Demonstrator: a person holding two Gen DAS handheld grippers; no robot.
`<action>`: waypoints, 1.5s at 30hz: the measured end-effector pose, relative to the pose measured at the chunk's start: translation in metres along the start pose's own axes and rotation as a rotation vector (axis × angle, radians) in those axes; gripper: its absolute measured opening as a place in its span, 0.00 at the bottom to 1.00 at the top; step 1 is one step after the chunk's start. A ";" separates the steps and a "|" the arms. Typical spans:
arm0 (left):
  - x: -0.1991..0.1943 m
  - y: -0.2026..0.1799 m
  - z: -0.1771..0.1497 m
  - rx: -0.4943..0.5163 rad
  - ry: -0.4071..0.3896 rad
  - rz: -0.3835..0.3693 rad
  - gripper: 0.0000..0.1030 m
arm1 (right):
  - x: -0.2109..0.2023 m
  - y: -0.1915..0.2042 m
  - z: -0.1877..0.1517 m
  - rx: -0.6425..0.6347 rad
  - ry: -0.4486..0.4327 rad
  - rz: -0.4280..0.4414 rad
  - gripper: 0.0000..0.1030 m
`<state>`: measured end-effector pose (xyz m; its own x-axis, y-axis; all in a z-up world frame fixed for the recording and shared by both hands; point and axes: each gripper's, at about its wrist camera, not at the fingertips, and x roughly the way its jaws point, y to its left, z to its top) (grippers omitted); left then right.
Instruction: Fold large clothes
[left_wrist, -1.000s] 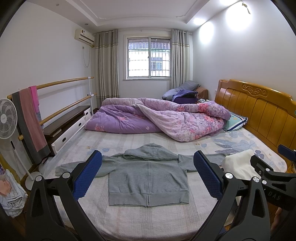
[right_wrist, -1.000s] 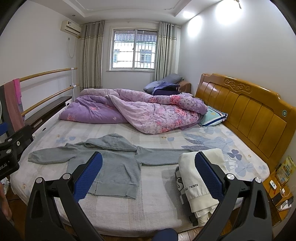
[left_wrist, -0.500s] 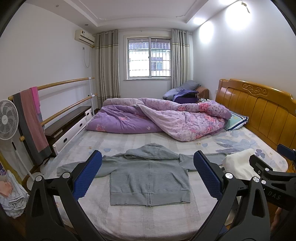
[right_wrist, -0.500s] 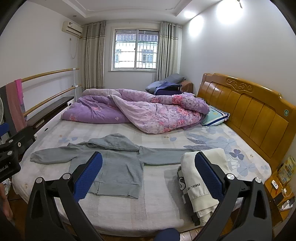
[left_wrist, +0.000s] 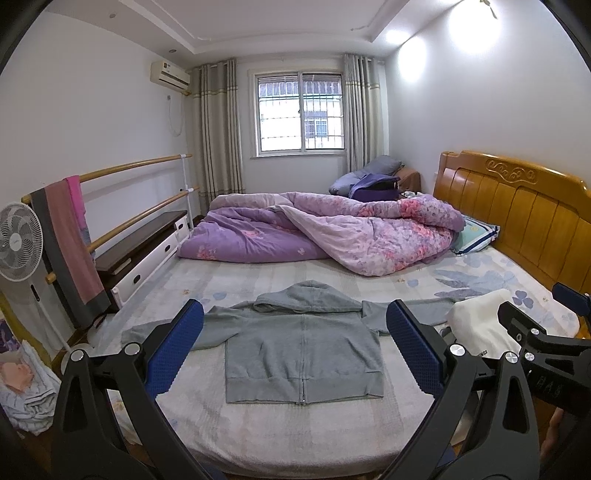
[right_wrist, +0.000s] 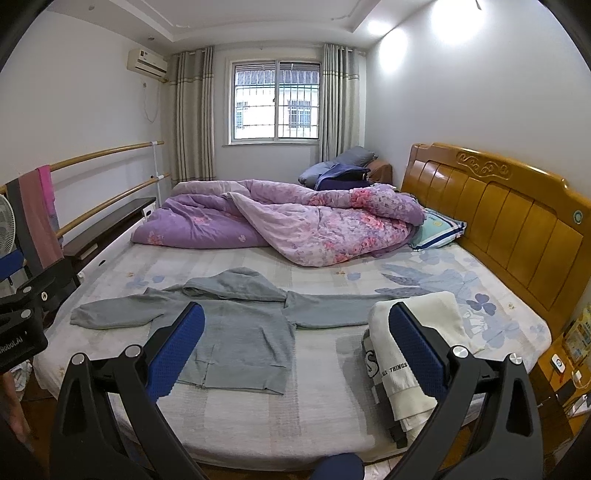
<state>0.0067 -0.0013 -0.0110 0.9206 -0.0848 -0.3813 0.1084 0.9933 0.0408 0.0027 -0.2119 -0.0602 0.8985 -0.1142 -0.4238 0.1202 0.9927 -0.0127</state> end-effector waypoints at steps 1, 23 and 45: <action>0.000 -0.003 -0.002 -0.001 0.001 0.002 0.95 | 0.002 -0.001 0.000 0.001 0.003 0.006 0.93; 0.163 0.089 -0.057 -0.111 0.168 0.107 0.95 | 0.183 0.084 -0.016 -0.005 0.164 0.243 0.93; 0.406 0.462 -0.240 -0.851 0.439 0.302 0.95 | 0.442 0.253 -0.103 -0.115 0.528 0.520 0.04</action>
<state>0.3404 0.4425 -0.3686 0.6266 0.0464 -0.7780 -0.5692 0.7091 -0.4161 0.3864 -0.0074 -0.3444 0.5023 0.3761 -0.7786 -0.3354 0.9147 0.2254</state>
